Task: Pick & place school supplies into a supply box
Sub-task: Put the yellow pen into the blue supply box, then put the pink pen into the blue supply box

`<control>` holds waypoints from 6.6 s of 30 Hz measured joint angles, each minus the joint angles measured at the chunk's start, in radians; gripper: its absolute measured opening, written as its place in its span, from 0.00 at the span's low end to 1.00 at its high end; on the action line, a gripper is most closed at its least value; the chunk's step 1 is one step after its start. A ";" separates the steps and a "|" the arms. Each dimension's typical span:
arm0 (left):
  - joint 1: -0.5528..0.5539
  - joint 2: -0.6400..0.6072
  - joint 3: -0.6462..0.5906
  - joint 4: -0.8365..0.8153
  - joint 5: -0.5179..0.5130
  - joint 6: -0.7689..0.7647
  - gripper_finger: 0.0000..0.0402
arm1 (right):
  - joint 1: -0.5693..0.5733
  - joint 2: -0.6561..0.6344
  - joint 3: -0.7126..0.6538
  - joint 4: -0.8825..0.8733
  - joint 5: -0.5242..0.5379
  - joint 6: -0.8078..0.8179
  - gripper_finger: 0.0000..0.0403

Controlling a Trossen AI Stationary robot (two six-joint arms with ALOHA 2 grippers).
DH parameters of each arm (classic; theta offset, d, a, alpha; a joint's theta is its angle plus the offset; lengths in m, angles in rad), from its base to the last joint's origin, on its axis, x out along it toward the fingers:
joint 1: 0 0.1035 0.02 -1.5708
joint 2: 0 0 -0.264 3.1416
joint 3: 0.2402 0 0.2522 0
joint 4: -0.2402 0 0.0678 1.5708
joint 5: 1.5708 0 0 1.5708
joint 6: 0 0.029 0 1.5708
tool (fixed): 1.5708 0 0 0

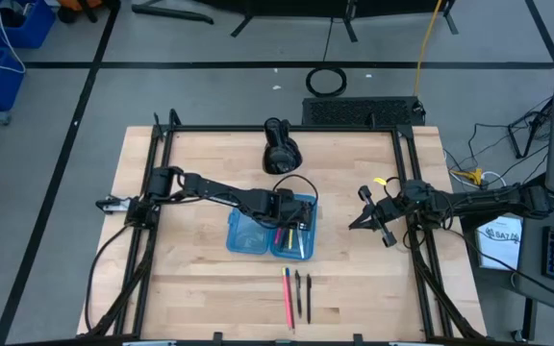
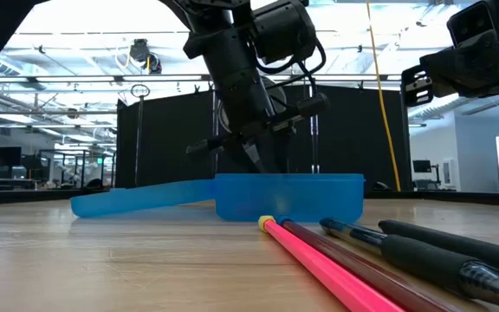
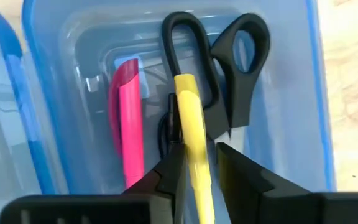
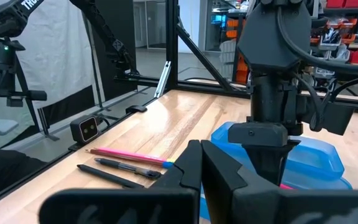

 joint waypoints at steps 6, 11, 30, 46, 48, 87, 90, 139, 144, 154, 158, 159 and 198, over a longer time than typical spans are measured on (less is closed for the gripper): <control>-0.001 -0.026 0.000 0.035 -0.007 0.076 0.30 | 0.000 0.000 0.000 0.001 0.000 0.001 0.00; -0.001 -0.101 0.039 0.020 -0.067 0.168 0.34 | 0.000 0.000 0.000 0.008 0.000 -0.006 0.00; -0.395 -0.206 0.052 -0.170 -0.164 -0.018 0.18 | 0.000 0.014 0.000 -0.031 0.000 -0.007 0.00; -0.462 0.063 0.050 0.152 -0.087 -0.014 0.15 | 0.000 0.014 0.000 0.001 0.007 -0.009 0.00; -0.462 0.063 0.050 0.130 -0.084 -0.016 0.15 | 0.000 0.014 0.000 0.001 0.008 -0.009 0.00; -0.469 0.007 0.051 0.030 -0.051 -0.068 0.15 | 0.000 0.014 0.000 -0.001 0.008 -0.009 0.00; -0.465 -0.029 0.051 -0.022 -0.121 -0.046 0.15 | 0.000 0.014 0.000 -0.001 0.008 -0.009 0.00; -0.369 0.020 0.252 0.339 0.087 0.288 0.16 | 0.000 0.016 0.000 -0.008 0.052 0.008 0.00; -0.402 0.019 0.494 0.010 -0.080 0.359 0.16 | 0.000 0.016 0.000 -0.008 0.052 0.002 0.00; -0.438 0.113 0.588 -0.179 -0.146 0.278 0.02 | 0.000 0.016 0.000 -0.009 0.052 -0.006 0.00; -0.415 0.170 0.585 -0.343 -0.086 0.232 0.04 | 0.000 0.017 0.000 -0.015 0.052 -0.012 0.00; -0.409 0.173 0.587 -0.382 -0.069 0.216 0.05 | 0.000 0.018 0.000 -0.014 0.052 -0.012 0.00; -0.355 0.219 0.258 -0.348 0.149 0.099 0.34 | 0.000 0.018 0.000 -0.016 0.056 -0.012 0.00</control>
